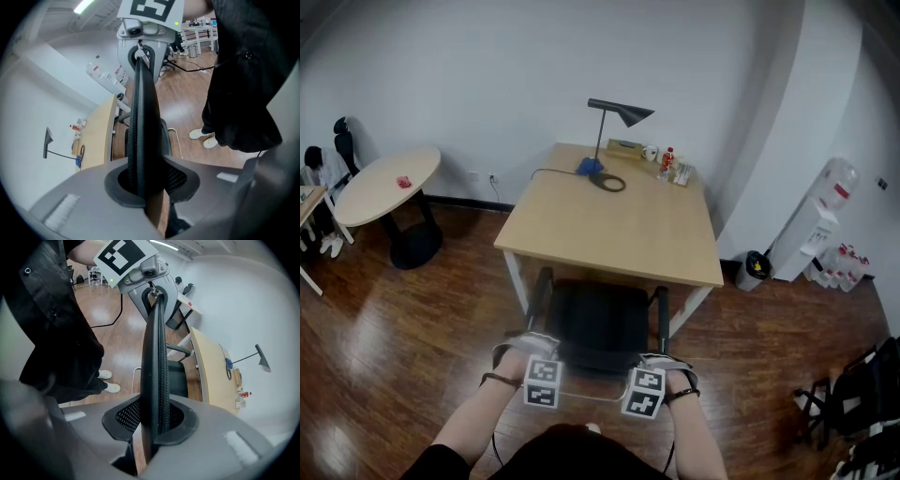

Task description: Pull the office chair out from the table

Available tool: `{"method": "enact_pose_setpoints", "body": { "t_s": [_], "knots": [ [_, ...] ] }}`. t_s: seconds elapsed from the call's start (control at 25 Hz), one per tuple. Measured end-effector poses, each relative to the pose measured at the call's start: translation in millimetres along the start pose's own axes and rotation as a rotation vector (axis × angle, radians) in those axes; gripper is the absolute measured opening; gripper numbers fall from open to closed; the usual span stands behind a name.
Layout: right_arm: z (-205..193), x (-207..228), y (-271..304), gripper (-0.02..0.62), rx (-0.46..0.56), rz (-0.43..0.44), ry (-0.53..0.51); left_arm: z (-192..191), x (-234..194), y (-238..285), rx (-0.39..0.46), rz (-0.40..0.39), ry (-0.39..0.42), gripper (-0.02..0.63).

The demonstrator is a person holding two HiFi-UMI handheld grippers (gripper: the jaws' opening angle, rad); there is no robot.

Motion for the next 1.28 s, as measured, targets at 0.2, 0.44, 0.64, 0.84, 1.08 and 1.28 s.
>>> {"method": "enact_pose_setpoints", "body": {
  "t_s": [0.2,0.44,0.64,0.84,1.08,1.28],
  "knots": [
    [4,-7,-6,0.086,0.001,-0.002,0.007,-2,5,-7,0.000,-0.015,0.004,0.072],
    [4,-21,-10,0.086,0.003,-0.002,0.011,1,18,-13,0.002,-0.020,0.005,0.072],
    [6,-35,-15,0.086,0.005,-0.001,0.014,1,30,-21,0.003,-0.026,0.011,0.072],
    [9,-44,-20,0.087,0.002,0.002,0.021,0,39,-27,0.004,-0.034,0.011,0.071],
    [9,-58,-24,0.091,-0.001,0.018,0.037,2,52,-35,0.007,-0.052,0.013,0.071],
    [11,-68,-29,0.094,0.002,0.017,0.041,4,61,-41,0.011,-0.064,0.014,0.069]
  ]
}}
Point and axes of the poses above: the fingertips, and each gripper's own axes: y forward along the fingers, x to its right, z out of its top, the point moved 6 cm from there along -y, backward along the fingers, and after that the axes turned 7 degrees about -x, right-handed, at the moved point
